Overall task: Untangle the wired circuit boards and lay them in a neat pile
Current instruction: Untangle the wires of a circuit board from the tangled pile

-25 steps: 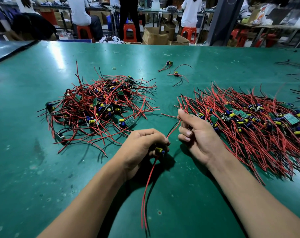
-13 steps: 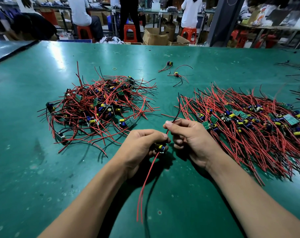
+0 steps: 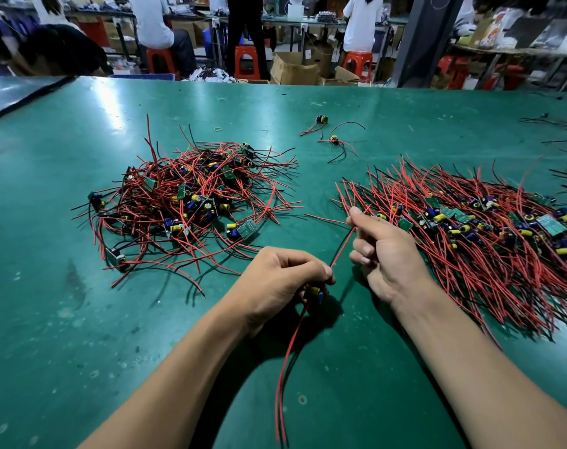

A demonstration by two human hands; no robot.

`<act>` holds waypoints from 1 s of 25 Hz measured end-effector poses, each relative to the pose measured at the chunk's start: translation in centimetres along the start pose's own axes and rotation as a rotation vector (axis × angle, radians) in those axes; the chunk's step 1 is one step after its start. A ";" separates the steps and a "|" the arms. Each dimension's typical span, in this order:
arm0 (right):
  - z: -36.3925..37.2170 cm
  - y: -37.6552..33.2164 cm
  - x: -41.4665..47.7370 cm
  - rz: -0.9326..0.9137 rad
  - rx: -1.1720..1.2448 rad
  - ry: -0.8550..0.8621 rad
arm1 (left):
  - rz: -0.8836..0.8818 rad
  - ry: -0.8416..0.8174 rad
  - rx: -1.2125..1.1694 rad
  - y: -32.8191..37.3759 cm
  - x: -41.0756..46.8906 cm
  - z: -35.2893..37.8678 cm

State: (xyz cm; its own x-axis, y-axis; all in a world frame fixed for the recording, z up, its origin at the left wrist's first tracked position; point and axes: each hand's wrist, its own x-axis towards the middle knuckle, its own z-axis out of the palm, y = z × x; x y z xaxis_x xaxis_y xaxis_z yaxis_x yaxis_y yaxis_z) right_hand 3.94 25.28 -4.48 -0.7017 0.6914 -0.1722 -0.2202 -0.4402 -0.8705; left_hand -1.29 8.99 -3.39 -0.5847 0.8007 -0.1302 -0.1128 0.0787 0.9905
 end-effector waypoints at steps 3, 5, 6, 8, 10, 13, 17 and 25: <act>0.0 -0.5 -0.1 0.081 0.077 -0.032 | -0.007 0.018 -0.043 -0.1 0.1 -0.2; 0.0 -0.9 -0.1 0.167 0.169 -0.055 | -0.009 0.021 -0.070 -0.1 0.2 -0.4; -0.1 -1.0 -0.1 0.207 0.224 -0.072 | -0.010 0.019 -0.073 -0.1 0.2 -0.5; -0.1 -1.3 0.0 0.270 0.311 -0.103 | -0.013 0.007 -0.075 -0.2 0.2 -0.5; -0.2 -1.4 -0.1 0.336 0.351 -0.116 | -0.021 0.000 -0.079 -0.3 0.2 -0.6; -0.4 -1.8 -0.2 0.446 0.358 -0.159 | -0.022 -0.005 -0.094 -0.4 0.2 -0.6; -0.4 -1.8 -0.3 0.495 0.341 -0.208 | -0.007 0.003 -0.112 -0.6 0.4 -0.7; -0.4 -1.3 -0.2 0.359 0.362 -0.122 | 0.015 0.042 -0.181 -0.7 0.6 -1.0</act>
State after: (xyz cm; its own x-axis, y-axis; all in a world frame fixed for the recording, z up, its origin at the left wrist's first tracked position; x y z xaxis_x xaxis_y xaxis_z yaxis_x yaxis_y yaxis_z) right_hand 4.62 25.95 -3.47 -0.8448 0.3989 -0.3567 -0.1567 -0.8217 -0.5479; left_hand -2.38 8.81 -4.25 -0.6200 0.7753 -0.1207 -0.2442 -0.0444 0.9687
